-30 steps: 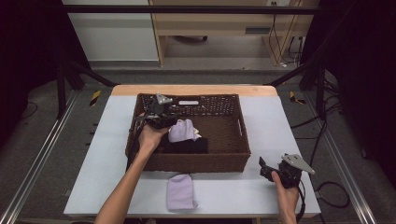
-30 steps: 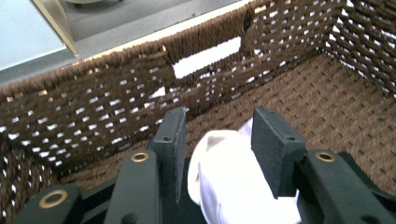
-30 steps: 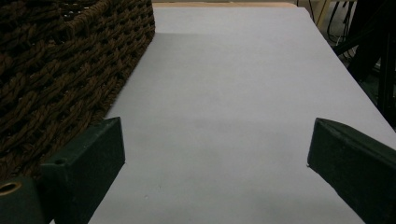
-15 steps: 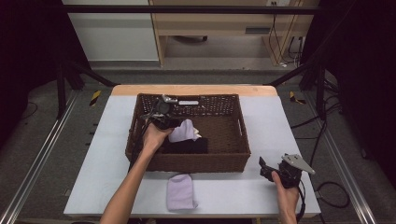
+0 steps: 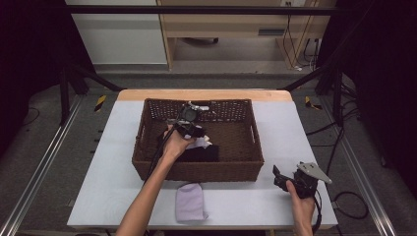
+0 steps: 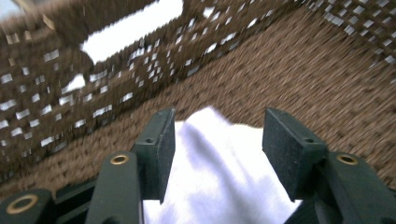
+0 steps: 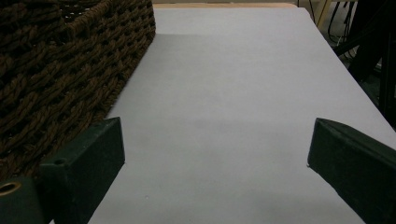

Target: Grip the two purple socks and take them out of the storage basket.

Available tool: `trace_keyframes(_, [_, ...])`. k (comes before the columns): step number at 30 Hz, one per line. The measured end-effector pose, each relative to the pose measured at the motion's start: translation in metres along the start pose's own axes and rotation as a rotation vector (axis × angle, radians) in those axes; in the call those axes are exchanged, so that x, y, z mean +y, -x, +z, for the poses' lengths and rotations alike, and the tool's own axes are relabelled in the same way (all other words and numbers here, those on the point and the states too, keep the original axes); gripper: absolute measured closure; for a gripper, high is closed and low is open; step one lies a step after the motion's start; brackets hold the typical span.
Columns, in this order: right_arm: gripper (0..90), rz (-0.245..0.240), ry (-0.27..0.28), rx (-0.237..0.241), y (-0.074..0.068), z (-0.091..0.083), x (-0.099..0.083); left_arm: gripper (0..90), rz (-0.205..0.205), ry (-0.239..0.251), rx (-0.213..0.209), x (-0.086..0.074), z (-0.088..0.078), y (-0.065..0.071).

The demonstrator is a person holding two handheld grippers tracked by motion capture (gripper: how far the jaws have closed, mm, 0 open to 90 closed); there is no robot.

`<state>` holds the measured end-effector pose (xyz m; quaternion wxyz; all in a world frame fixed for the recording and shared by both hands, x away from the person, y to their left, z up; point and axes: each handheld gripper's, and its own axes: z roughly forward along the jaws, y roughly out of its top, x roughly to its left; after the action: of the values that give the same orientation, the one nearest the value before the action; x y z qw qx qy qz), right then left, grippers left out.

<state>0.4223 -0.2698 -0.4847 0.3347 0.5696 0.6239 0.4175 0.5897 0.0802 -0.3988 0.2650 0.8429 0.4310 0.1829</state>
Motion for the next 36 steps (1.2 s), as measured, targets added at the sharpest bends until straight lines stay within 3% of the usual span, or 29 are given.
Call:
trace_keyframes(3, [4.3, 0.0, 0.0, 0.0, 0.0, 0.0, 0.0, 40.8, -0.001, -0.058, 0.01, -0.001, 0.006, -0.001])
trace_keyframes(8, [4.3, -0.001, 0.001, -0.002, 0.0, 0.0, 0.0, 41.1, 0.028, -0.093, 0.005, -0.002, 0.01, 0.003])
trace_keyframes(13, [4.3, -0.001, 0.001, -0.003, 0.0, 0.0, 0.0, 58.6, -0.009, -0.148, -0.033, -0.003, 0.014, 0.0])
trace_keyframes(18, [4.3, 0.001, 0.001, -0.002, 0.0, 0.0, 0.0, 82.2, -0.023, -0.139, -0.05, -0.004, 0.01, -0.001])
trace_keyframes(20, [4.3, 0.0, 0.001, -0.001, 0.0, 0.0, 0.0, 85.5, -0.031, -0.132, -0.059, -0.004, 0.009, -0.003])
trace_keyframes(23, [4.3, 0.001, 0.002, -0.002, 0.0, 0.0, 0.0, 86.0, -0.039, -0.091, -0.069, -0.004, 0.003, -0.002])
trace_keyframes(27, [4.3, 0.001, 0.0, 0.0, 0.0, 0.0, 0.0, 86.1, -0.025, 0.022, -0.09, -0.005, -0.013, 0.0])
trace_keyframes(29, [4.3, 0.003, 0.0, -0.002, 0.0, 0.0, 0.0, 86.1, -0.026, 0.104, -0.099, -0.007, -0.025, 0.0])
trace_keyframes(30, [4.3, 0.004, 0.0, -0.001, 0.0, 0.0, 0.0, 86.1, -0.026, 0.104, -0.099, -0.007, -0.025, 0.0])
trace_keyframes(34, [4.3, 0.004, -0.001, 0.001, 0.0, 0.0, 0.0, 86.3, -0.036, 0.243, -0.113, -0.009, -0.051, -0.002])
trace_keyframes(36, [4.3, 0.006, -0.001, 0.0, 0.0, 0.0, 0.0, 86.3, -0.027, 0.289, -0.112, -0.011, -0.065, -0.002])
